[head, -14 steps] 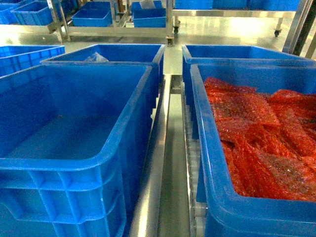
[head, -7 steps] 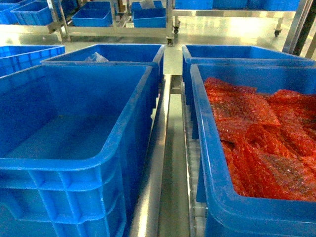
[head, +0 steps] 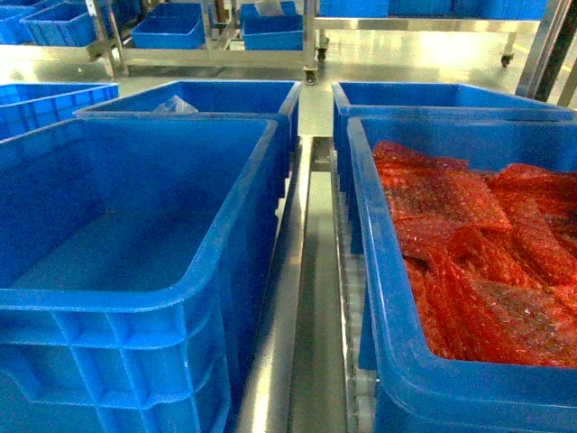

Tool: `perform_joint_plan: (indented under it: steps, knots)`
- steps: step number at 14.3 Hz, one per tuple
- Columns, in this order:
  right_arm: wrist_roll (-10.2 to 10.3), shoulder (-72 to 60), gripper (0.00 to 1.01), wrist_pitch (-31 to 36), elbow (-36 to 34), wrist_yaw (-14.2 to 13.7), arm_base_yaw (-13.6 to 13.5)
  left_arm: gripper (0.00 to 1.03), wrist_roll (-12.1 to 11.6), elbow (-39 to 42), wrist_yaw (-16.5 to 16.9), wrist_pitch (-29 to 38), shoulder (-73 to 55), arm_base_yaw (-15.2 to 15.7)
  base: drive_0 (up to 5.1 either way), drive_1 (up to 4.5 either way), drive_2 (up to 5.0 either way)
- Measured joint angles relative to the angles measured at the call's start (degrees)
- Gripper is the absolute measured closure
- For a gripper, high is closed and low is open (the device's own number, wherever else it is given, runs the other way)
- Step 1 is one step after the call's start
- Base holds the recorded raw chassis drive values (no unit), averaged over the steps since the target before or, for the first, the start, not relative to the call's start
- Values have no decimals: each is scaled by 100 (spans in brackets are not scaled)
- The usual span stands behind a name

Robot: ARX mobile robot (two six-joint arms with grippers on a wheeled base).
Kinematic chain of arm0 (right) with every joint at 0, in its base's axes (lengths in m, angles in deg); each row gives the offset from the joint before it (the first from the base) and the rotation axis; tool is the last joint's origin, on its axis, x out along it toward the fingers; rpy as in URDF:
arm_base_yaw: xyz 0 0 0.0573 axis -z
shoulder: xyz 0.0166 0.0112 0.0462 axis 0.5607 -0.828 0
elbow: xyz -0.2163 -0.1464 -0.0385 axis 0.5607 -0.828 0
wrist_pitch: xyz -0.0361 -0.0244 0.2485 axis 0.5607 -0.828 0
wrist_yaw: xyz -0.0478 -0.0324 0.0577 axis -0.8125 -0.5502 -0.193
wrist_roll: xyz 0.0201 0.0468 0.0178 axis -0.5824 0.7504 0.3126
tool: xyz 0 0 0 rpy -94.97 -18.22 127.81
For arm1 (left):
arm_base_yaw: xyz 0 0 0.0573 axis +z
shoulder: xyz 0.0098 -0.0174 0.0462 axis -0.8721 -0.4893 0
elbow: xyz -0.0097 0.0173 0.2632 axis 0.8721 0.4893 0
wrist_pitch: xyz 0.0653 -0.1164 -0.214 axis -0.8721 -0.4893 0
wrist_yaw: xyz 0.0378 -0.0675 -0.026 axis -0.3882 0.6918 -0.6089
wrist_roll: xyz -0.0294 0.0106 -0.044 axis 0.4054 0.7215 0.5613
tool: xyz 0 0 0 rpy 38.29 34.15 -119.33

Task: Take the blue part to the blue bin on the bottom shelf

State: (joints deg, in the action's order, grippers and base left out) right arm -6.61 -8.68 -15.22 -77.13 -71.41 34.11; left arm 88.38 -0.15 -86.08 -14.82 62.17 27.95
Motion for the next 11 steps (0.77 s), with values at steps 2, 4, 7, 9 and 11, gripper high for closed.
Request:
perform_joint_plan:
  steps: [2, 4, 7, 9, 11]
  knots:
    - [0, 0, 3, 0, 0, 0, 0, 60, 0, 0, 0, 0, 0, 0, 0, 0, 0]
    - [0, 0, 3, 0, 0, 0, 0, 60, -2, 0, 0, 0, 0, 0, 0, 0, 0]
    - [0, 0, 3, 0, 0, 0, 0, 60, 0, 0, 0, 0, 0, 0, 0, 0, 0]
    - [0, 0, 3, 0, 0, 0, 0, 60, -24, -79, -461, -367, -111, -118, 0, 0, 0]
    - [0, 0, 3, -2, 0, 0, 0, 60, -37, -160, -319, 192, -811, 133, 0, 0, 0]
